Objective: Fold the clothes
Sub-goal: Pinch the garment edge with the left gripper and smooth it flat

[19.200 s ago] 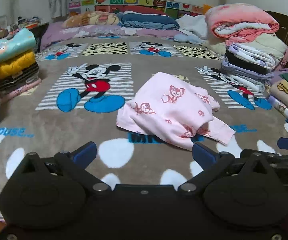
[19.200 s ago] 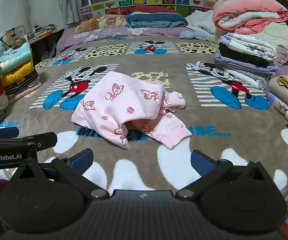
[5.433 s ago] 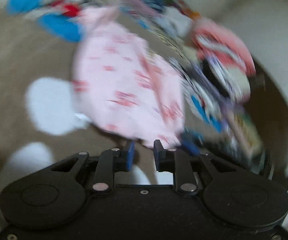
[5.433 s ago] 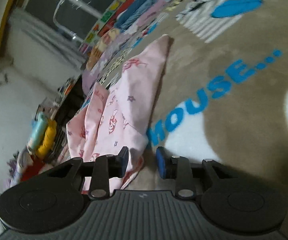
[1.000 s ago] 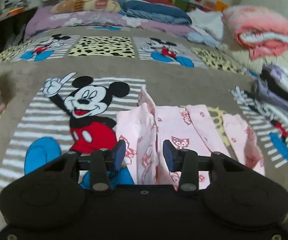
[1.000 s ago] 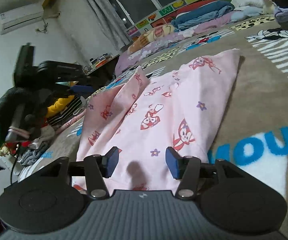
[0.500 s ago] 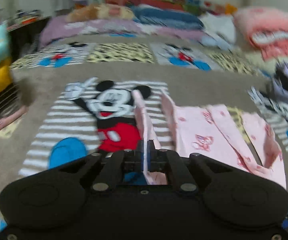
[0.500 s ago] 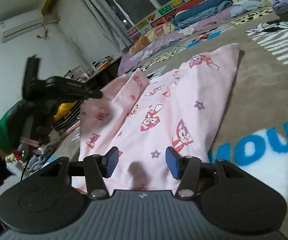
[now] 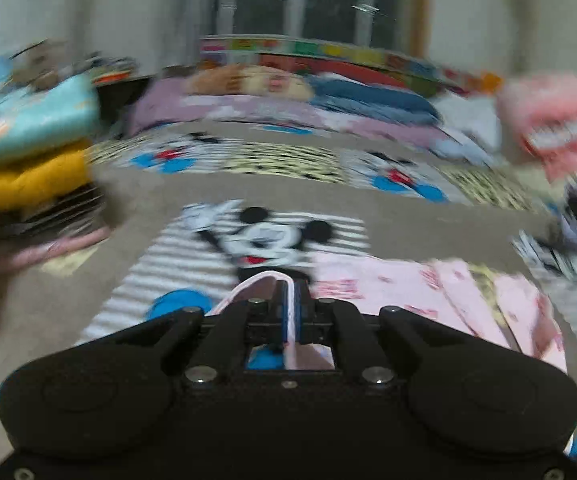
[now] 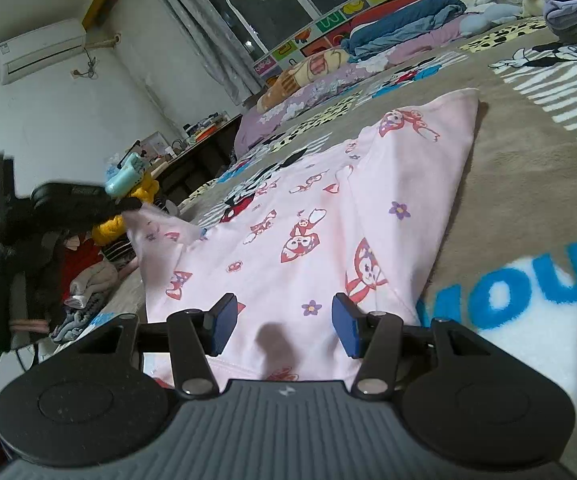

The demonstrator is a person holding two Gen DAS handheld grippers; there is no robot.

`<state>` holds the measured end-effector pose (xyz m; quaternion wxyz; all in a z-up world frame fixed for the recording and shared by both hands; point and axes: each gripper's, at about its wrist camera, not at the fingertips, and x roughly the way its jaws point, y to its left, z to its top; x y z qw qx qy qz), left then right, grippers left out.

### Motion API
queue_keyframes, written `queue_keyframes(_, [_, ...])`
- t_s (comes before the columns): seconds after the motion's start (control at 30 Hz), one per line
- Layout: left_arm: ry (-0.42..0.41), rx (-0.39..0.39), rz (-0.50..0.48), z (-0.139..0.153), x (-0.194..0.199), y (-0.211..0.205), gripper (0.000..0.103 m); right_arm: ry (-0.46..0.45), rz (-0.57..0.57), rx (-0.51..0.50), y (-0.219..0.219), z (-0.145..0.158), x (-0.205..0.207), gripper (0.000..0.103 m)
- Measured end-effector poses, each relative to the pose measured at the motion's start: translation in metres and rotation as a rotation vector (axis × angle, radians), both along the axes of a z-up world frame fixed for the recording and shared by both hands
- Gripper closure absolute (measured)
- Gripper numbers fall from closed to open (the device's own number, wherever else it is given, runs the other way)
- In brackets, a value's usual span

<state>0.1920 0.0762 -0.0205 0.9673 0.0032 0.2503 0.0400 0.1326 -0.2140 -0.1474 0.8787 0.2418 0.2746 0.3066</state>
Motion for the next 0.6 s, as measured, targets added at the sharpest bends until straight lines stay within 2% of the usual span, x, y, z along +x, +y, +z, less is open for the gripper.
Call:
queue_keyframes(0.07, [0.042, 0.124, -0.099, -0.014, 0.017, -0.033, 0.099, 0.001, 0.0, 0.004, -0.001, 0.0, 0.0, 0.05])
queue_keyframes(0.1, [0.092, 0.162, -0.171, -0.024, 0.024, -0.047, 0.095, 0.001, 0.0, 0.006, -0.001, 0.0, 0.0, 0.05])
queue_keyframes(0.17, [0.172, 0.201, -0.294, -0.045, 0.028, -0.071, 0.072, 0.002, 0.001, 0.01, -0.001, -0.001, 0.001, 0.05])
queue_keyframes(0.23, [0.185, 0.241, -0.362, -0.056, 0.018, -0.084, 0.058, 0.003, 0.002, 0.011, -0.002, 0.0, 0.001, 0.05])
queue_keyframes(0.27, [0.178, 0.242, -0.385, -0.058, 0.011, -0.086, 0.055, 0.004, 0.003, 0.013, -0.003, 0.0, 0.002, 0.05])
queue_keyframes(0.47, [0.109, 0.174, -0.477, -0.044, -0.031, -0.064, 0.055, 0.012, 0.012, 0.016, -0.003, 0.0, 0.004, 0.048])
queue_keyframes(0.5, [0.098, 0.178, -0.471, -0.043, -0.037, -0.063, 0.055, 0.013, 0.013, 0.016, -0.003, 0.0, 0.005, 0.048])
queue_keyframes(0.6, [0.047, 0.216, -0.347, -0.043, -0.047, -0.043, 0.057, 0.016, 0.017, 0.018, -0.003, 0.0, 0.005, 0.048])
